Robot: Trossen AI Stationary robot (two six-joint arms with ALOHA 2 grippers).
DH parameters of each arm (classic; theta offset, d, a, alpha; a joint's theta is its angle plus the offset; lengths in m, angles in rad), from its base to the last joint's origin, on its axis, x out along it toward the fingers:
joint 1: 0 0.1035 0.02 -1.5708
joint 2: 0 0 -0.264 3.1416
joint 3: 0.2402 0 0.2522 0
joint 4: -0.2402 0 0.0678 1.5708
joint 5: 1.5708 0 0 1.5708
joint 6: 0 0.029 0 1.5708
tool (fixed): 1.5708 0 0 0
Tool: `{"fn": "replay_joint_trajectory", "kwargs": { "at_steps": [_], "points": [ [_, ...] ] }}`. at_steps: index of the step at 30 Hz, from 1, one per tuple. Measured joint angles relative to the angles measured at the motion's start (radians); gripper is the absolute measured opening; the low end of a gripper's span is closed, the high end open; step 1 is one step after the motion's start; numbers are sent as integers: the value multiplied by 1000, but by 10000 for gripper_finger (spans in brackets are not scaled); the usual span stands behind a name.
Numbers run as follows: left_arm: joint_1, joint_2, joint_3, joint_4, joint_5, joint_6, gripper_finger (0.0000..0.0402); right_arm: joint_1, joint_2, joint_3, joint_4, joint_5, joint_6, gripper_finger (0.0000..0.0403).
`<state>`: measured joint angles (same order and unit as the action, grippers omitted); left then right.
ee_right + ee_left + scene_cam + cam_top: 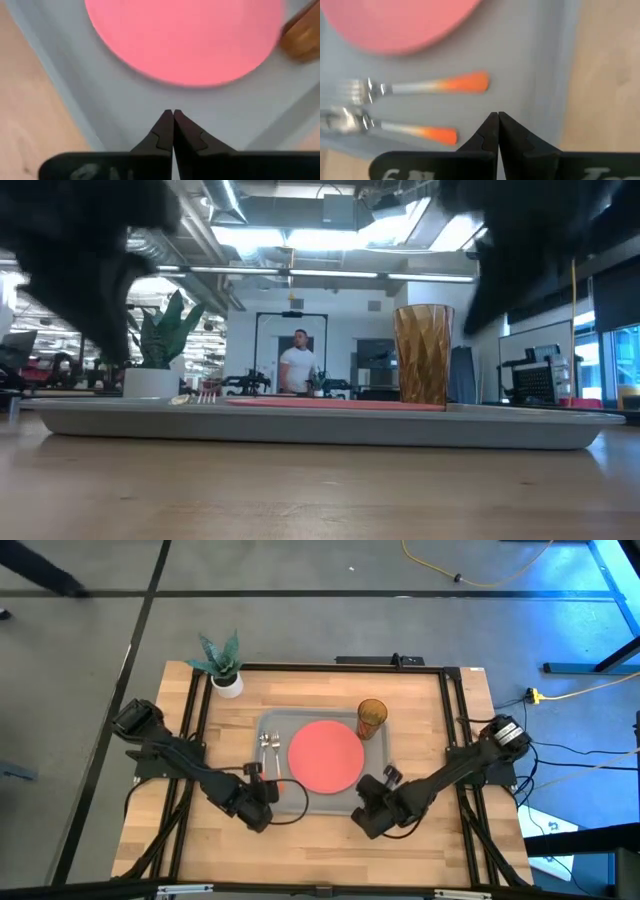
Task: Pick and place plate/cup/fork/spoon on tray
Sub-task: Return to Home Position
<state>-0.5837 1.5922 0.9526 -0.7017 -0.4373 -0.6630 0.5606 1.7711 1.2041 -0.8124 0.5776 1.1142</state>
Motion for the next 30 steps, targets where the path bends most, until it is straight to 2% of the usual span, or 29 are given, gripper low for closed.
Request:
{"fn": "replay_joint_trajectory", "kwargs": {
  "at_steps": [6,12,16,19,24,30],
  "points": [
    [-42,-94,86,-41,-114,85,0,51,-93,139,-273,170,-3,5],
    [-105,-316,75,-63,-243,139,0,90,-254,148,-406,265,-8,5],
    [-140,-496,7,-70,-306,150,0,93,-358,145,-448,310,-52,5],
    [-158,-645,-82,-65,-316,145,0,93,-449,102,-430,334,-96,5],
    [-168,-880,-211,-29,-313,148,0,93,-627,-44,-369,343,-99,5],
    [-168,-1143,-281,-16,-273,274,0,93,-863,-264,-169,313,-208,5]
  ]
}}
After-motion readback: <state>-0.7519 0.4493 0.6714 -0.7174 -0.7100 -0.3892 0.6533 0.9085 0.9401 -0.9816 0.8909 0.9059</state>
